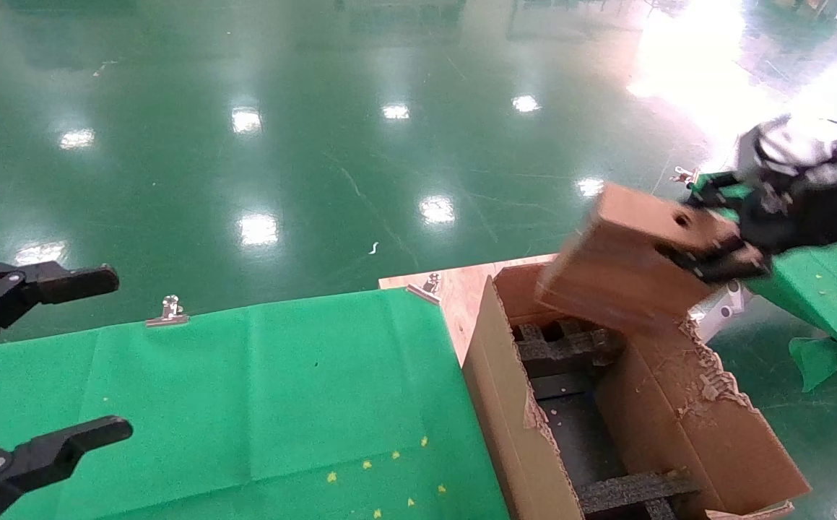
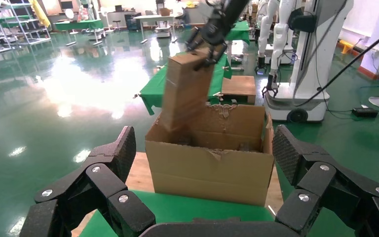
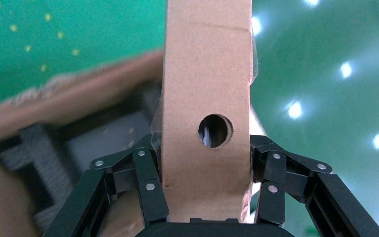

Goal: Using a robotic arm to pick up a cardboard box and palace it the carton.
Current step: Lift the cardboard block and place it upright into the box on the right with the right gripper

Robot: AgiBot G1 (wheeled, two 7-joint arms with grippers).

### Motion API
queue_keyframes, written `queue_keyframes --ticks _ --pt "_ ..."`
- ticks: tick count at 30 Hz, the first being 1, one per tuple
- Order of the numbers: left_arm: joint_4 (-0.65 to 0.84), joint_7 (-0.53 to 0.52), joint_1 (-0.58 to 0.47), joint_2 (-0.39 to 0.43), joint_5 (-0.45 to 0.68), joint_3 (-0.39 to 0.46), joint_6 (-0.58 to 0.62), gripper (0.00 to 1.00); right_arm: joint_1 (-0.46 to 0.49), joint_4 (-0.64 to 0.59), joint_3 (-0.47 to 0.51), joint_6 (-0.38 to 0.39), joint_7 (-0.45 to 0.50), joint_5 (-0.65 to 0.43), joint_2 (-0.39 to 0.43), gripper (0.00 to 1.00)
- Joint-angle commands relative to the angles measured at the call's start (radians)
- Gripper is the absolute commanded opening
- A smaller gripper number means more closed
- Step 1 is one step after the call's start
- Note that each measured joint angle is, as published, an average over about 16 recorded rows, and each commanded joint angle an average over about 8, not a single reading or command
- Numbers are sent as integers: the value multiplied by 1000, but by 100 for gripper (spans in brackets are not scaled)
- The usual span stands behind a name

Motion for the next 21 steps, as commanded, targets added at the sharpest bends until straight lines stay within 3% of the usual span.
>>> queue_keyframes --ticks 1,8,21 --pt "0 0 0 0 0 0 0 100 -9 -8 -21 2 3 -5 31 0" --pt "0 0 0 0 0 0 0 100 -57 -8 -38 30 14 22 76 0" --pt "0 0 0 0 0 0 0 100 -83 -10 -41 58 45 32 70 0"
